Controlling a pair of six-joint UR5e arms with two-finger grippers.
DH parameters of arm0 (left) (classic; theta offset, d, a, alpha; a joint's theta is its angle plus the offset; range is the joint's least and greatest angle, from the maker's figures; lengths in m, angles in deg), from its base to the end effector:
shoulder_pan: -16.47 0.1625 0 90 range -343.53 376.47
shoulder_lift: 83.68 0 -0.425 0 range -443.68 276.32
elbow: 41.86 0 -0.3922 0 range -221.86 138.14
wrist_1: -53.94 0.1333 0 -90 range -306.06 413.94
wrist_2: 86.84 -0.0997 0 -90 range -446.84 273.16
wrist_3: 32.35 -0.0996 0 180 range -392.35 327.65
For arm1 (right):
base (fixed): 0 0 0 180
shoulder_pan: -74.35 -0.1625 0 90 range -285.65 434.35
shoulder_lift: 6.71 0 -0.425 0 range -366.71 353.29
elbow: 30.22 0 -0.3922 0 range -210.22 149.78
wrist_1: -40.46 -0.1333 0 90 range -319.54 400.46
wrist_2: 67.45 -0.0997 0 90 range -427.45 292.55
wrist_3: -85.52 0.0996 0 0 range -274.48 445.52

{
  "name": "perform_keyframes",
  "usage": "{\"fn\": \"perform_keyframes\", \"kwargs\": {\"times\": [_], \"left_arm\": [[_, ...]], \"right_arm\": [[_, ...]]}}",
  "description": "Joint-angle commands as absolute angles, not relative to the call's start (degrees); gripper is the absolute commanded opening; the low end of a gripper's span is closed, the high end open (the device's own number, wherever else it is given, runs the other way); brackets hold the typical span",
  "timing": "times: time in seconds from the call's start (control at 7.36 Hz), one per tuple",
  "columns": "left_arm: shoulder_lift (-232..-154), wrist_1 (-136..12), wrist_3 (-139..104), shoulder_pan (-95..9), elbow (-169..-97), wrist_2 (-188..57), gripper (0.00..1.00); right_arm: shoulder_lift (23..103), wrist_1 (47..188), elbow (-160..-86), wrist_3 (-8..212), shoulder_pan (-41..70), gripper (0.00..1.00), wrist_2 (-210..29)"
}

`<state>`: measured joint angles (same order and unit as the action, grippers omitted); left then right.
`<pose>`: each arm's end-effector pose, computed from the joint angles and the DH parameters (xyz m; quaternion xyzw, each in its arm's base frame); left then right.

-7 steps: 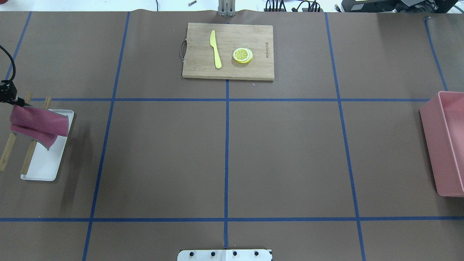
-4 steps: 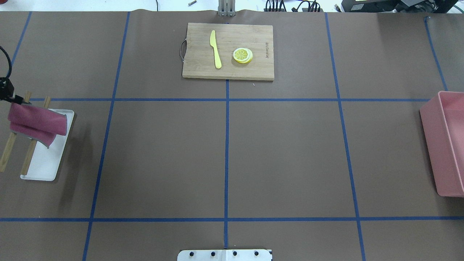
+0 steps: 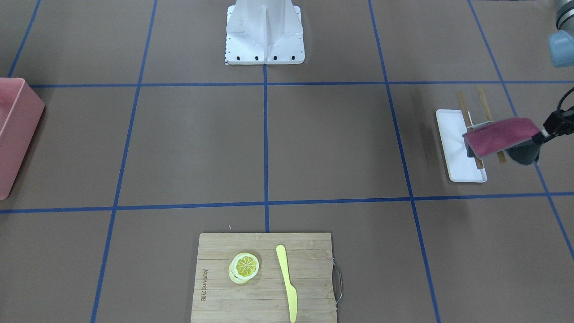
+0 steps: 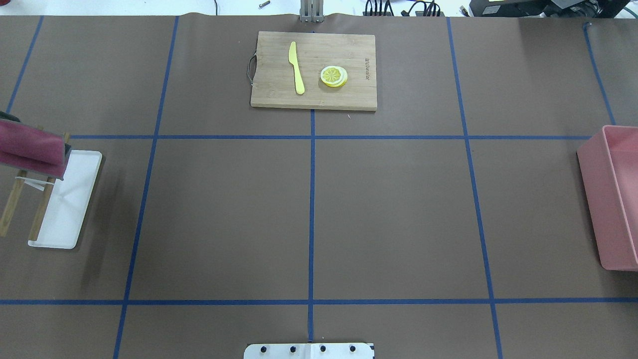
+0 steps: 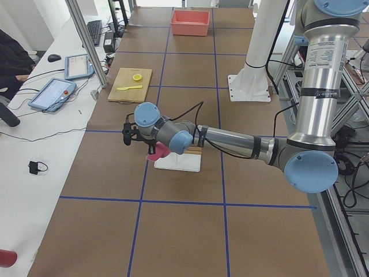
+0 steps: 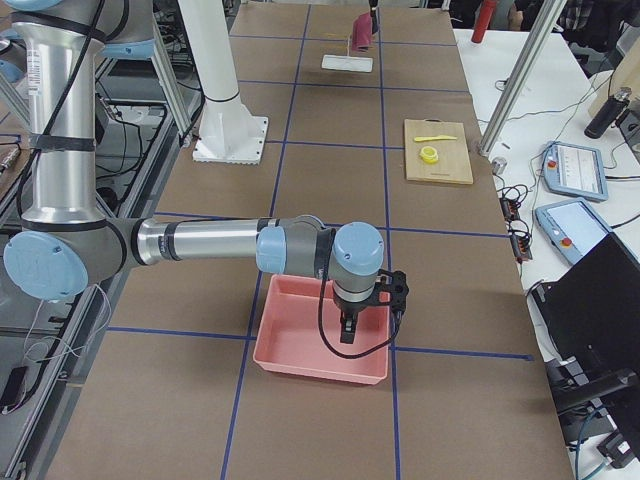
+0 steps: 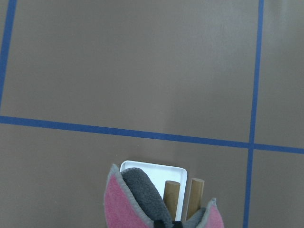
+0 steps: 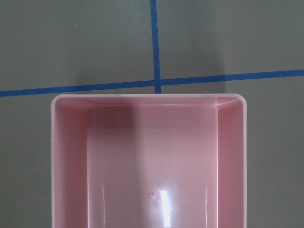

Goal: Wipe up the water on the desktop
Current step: 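Lift the pink cloth with the left gripper while the right arm reaches in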

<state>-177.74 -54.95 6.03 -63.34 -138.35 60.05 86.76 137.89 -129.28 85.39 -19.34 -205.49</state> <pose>0.0445 -0.5297 0.5130 0.0142 0.5118 -0.0897 0.8543 0.0889 -0.4574 0.6183 -0.0011 -0.4073 0.0349 0.9126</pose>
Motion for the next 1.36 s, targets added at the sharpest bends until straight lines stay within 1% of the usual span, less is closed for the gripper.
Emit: {"fn": "perform_keyframes", "kwargs": {"times": [0.0,0.14,0.27,0.68,0.82,1.09,1.22], "left_arm": [[-183.05,-42.9,6.93,-64.39,-141.25,61.43,0.0],[-187.0,-39.44,13.03,-64.31,-142.3,61.43,0.0],[-190.09,-39.75,21.88,-63.26,-142.58,61.52,0.0],[-203.0,-40.28,50.62,-47.92,-142.05,53.92,0.0],[-206.0,-40.28,57.32,-43.78,-141.79,50.3,0.0],[-209.53,-41.76,68.76,-37.88,-141.61,43.8,0.0],[-210.59,-43.78,74.3,-35.41,-141.44,41.85,0.0]], "right_arm": [[87.23,137.32,-129.19,84.48,-19.34,1.0,-210.07],[87.15,136.01,-129.27,84.64,-19.34,1.0,-209.32],[87.15,136.0,-129.36,84.99,-19.34,1.0,-209.13],[87.24,136.08,-129.36,85.08,-19.08,1.0,-210.09],[86.55,136.0,-130.58,85.08,-17.33,1.0,-210.45],[82.08,131.62,-132.95,86.65,-13.12,1.0,-214.82],[79.01,131.43,-136.88,89.02,-9.36,1.0,-215.11]]}}
